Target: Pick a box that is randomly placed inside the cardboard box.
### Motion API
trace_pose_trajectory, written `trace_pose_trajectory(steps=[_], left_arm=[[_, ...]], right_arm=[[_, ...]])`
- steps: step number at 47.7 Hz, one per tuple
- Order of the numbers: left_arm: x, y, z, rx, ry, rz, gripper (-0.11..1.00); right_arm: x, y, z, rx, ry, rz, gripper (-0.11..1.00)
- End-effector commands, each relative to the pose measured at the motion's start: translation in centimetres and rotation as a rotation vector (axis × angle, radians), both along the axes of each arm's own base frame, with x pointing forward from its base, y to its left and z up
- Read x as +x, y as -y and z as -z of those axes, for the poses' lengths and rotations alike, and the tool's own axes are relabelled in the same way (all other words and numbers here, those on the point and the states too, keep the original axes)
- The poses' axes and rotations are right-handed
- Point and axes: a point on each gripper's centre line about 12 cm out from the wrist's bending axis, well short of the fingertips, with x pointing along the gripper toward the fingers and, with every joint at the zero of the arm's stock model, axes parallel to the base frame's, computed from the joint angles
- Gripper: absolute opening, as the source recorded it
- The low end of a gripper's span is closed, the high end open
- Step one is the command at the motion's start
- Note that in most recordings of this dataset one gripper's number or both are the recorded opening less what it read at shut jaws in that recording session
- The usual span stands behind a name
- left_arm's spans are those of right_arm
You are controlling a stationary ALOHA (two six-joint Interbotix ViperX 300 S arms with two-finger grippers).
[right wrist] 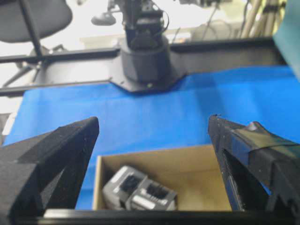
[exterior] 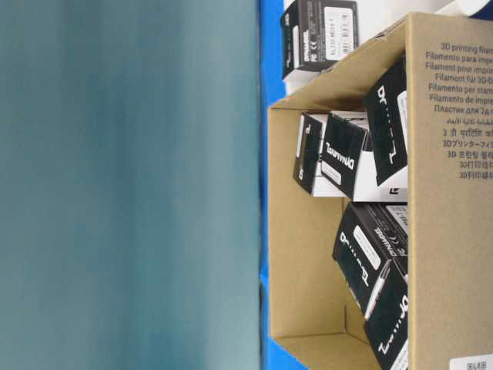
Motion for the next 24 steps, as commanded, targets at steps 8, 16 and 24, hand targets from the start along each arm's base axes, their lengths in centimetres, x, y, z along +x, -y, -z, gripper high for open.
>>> trace_pose_trajectory(steps=[8, 16, 24], left_arm=[[-0.2, -0.1, -0.8, 0.007, 0.036, -0.002, -0.07], [-0.4, -0.1, -1.1, 0.016, 0.048, -0.001, -0.07], [-0.9, -0.1, -1.4, 0.012, 0.07, -0.002, -0.07]], right_arm=[[-0.8, -0.2, -0.1, 0.03, 0.022, -0.006, 0.98], [-1.4, 0.1, -0.1, 0.03, 0.031, 0.006, 0.98], [-1.9, 0.1, 0.2, 0.033, 0.03, 0.008, 0.98]])
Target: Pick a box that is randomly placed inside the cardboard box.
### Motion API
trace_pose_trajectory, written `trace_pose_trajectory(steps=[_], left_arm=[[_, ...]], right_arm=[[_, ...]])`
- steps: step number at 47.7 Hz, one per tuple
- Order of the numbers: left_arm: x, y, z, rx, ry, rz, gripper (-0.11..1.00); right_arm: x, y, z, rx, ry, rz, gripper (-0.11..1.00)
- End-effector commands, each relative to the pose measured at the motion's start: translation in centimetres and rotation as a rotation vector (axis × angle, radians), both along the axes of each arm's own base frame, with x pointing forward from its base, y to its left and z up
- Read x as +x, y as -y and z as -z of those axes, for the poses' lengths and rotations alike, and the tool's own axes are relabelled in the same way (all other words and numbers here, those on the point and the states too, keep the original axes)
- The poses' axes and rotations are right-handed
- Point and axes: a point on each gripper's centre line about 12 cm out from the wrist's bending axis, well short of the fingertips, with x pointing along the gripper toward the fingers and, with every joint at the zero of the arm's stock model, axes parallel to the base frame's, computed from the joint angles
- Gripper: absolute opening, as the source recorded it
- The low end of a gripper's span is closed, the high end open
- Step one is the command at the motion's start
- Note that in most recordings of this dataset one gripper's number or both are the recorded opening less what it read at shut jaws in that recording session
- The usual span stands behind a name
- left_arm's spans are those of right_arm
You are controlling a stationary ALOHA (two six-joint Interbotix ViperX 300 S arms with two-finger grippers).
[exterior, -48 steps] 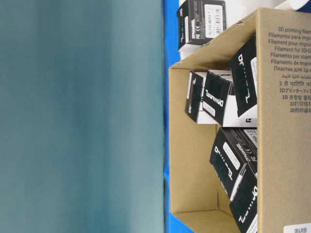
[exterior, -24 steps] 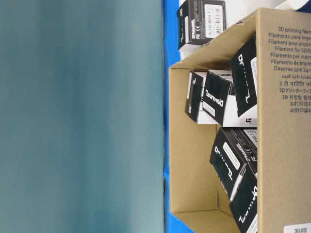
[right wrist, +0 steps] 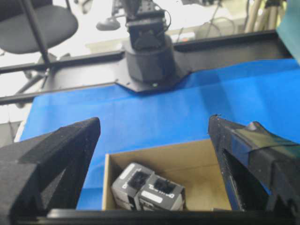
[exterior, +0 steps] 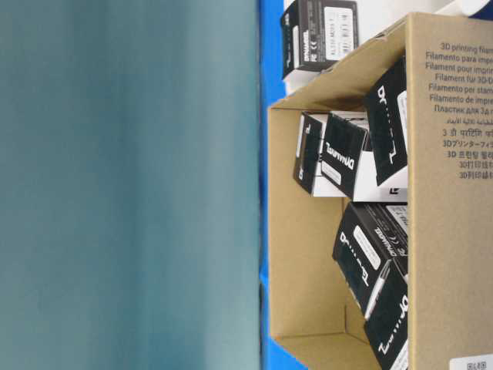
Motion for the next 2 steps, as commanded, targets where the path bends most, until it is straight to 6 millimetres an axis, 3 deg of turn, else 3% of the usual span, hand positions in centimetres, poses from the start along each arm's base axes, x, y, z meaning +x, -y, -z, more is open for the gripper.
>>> trace_pose_trajectory(steps=[1, 2], left_arm=[[-0.17, -0.1, -0.71, 0.0, 0.029, -0.005, -0.07], [-0.23, -0.1, -0.7, 0.002, 0.031, -0.005, -0.07]], right_arm=[[-0.18, 0.0, -0.02, 0.003, 0.009, 0.001, 0.98], [-0.27, 0.0, 0.16, 0.003, 0.006, 0.001, 0.98]])
